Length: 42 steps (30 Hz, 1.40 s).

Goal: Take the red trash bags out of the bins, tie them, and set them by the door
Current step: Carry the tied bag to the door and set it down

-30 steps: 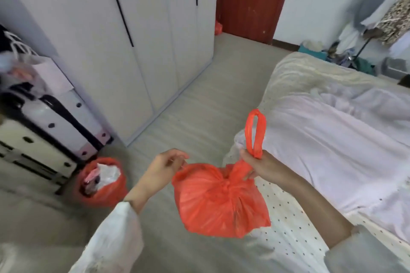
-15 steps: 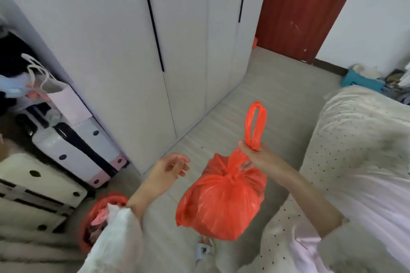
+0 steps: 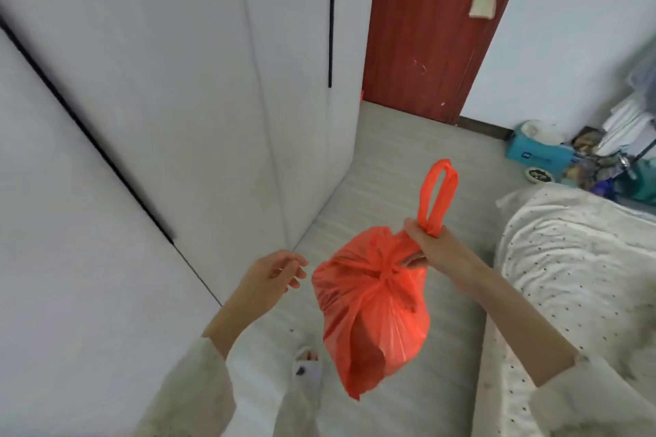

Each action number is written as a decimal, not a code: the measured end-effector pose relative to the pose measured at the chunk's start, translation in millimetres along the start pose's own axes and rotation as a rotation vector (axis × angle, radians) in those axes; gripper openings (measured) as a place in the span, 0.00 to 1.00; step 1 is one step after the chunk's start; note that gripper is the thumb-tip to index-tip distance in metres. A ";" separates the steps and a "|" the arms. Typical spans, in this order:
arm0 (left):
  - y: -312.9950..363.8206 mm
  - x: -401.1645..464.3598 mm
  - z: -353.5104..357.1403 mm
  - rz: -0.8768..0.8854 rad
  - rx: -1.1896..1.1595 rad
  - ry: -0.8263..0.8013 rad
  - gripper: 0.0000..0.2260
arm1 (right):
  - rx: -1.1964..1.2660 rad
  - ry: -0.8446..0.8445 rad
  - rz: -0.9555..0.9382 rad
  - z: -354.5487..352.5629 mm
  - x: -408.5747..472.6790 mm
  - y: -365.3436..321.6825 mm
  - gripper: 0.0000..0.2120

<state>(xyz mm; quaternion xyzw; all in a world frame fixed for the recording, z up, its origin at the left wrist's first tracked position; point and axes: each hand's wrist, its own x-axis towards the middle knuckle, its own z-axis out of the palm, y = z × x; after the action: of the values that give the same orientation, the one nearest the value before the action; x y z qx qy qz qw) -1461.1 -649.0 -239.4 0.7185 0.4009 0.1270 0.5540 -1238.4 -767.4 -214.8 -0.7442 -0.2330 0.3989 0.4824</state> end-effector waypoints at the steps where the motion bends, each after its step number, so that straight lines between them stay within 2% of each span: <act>1: 6.2 33.1 -2.1 0.007 -0.003 -0.011 0.09 | 0.001 0.013 -0.004 -6.6 28.8 -9.1 0.12; 7: 55.8 227.3 0.3 -0.009 -0.020 -0.086 0.09 | 0.054 0.127 0.051 -43.4 190.4 -64.2 0.14; 11: 106.2 342.5 25.4 0.032 0.058 -0.191 0.08 | 0.034 0.209 0.064 -93.8 277.1 -89.6 0.14; 15: 147.9 451.3 54.1 0.062 0.089 -0.202 0.08 | 0.074 0.234 0.094 -153.4 372.2 -106.7 0.14; 23: 209.4 666.6 146.3 -0.058 0.002 -0.106 0.09 | 0.080 0.116 0.144 -273.3 580.5 -135.1 0.12; 27: 251.5 753.8 182.1 -0.086 -0.029 -0.152 0.08 | 0.071 0.078 0.203 -328.9 673.9 -159.5 0.10; 29: 267.0 796.9 189.0 -0.102 -0.030 -0.126 0.09 | 0.030 0.080 0.210 -353.3 721.8 -172.8 0.13; 32: 280.3 865.1 196.2 -0.140 -0.036 -0.059 0.09 | -0.014 0.052 0.242 -384.8 795.4 -189.3 0.12; 39: 309.4 1058.7 217.6 -0.159 -0.082 -0.012 0.10 | -0.100 0.038 0.282 -426.8 988.8 -236.8 0.12; 42: 329.6 1144.4 214.4 -0.171 -0.103 0.008 0.10 | -0.267 -0.033 0.305 -435.8 1069.8 -265.2 0.18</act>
<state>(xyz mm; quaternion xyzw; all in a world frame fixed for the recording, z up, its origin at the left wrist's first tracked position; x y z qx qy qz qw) -443.6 1.1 -318.6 0.6517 0.4560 0.1025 0.5974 -258.5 -103.5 -275.5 -0.8215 -0.1765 0.4451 0.3095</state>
